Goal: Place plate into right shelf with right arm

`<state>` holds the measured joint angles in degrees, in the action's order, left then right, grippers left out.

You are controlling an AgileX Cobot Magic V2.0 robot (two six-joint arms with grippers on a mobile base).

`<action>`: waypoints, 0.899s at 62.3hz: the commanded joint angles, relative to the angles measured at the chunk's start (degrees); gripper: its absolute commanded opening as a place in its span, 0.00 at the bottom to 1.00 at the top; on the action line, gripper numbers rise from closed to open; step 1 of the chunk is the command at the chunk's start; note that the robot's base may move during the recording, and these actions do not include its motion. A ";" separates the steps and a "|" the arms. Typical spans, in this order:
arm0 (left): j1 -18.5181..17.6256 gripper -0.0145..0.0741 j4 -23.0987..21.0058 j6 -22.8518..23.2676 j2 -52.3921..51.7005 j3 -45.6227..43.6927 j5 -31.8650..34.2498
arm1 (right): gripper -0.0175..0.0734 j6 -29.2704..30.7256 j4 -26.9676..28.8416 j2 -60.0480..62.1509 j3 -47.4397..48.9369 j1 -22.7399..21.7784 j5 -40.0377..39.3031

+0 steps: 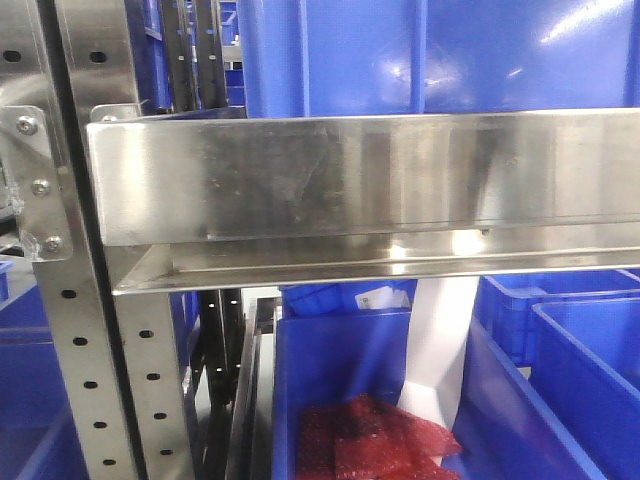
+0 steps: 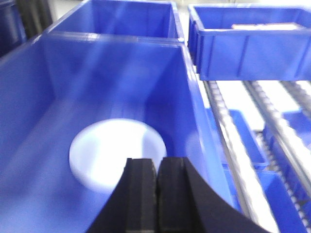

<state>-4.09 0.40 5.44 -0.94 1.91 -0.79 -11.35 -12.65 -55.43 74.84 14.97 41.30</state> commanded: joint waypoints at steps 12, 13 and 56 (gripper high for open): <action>0.14 0.11 0.01 0.34 -0.68 0.44 5.27 | 0.22 0.90 -1.09 23.89 -23.25 -0.03 -15.43; 0.14 0.11 0.01 0.34 -0.68 0.44 5.27 | 0.22 0.90 -1.09 25.56 -24.96 -0.03 -15.84; 0.14 0.11 0.01 0.34 -0.68 0.44 5.27 | 0.22 0.90 -1.14 41.28 -42.01 -0.03 -13.45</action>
<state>-4.09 0.40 5.44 -0.94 1.91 -0.79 -10.99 -12.65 -13.53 31.28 14.97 32.37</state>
